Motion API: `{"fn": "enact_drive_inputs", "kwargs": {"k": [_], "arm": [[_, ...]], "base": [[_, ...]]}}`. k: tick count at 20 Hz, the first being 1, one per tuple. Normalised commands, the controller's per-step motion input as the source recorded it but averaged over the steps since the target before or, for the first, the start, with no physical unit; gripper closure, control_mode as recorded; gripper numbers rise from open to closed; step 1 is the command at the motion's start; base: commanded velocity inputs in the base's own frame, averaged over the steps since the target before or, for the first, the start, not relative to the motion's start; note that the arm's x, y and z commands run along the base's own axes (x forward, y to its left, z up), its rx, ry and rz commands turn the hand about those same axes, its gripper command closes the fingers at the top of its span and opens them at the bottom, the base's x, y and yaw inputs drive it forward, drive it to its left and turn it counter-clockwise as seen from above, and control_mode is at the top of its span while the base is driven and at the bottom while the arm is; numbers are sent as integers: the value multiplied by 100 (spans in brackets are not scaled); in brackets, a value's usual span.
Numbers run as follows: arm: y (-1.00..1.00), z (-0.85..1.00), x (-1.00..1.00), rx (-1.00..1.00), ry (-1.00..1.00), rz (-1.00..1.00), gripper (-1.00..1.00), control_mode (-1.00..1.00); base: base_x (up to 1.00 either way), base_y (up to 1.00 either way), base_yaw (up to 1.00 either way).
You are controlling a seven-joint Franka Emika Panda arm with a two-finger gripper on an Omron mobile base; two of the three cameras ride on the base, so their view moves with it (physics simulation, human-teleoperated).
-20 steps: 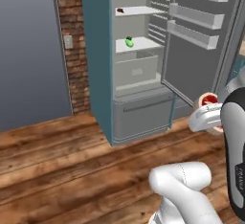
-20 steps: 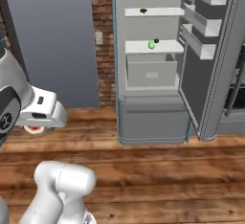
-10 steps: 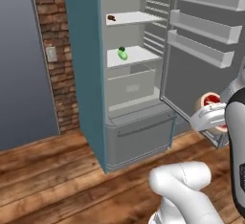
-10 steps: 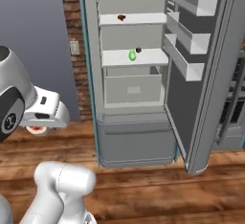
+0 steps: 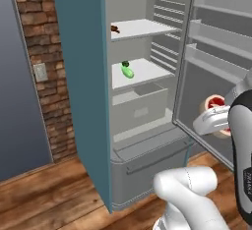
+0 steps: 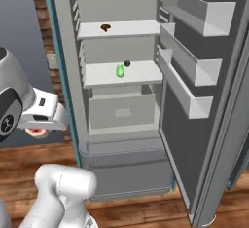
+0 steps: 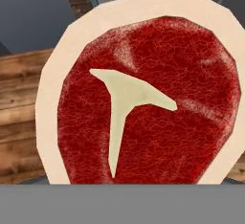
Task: Transport the steak and corn to the fridge. Place the steak on the rack containing meat and place the corn on the rack containing the vegetable, ensuring meats and vegetables are on different racks.
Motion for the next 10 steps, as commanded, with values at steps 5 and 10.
{"fn": "enact_drive_inputs", "kwargs": {"k": [5, 10], "arm": [[0, 0, 0, 0, 0, 0, 100, 100], [0, 0, 0, 0, 0, 0, 100, 100]], "base": [[100, -3, -6], [100, -2, 0]]}}
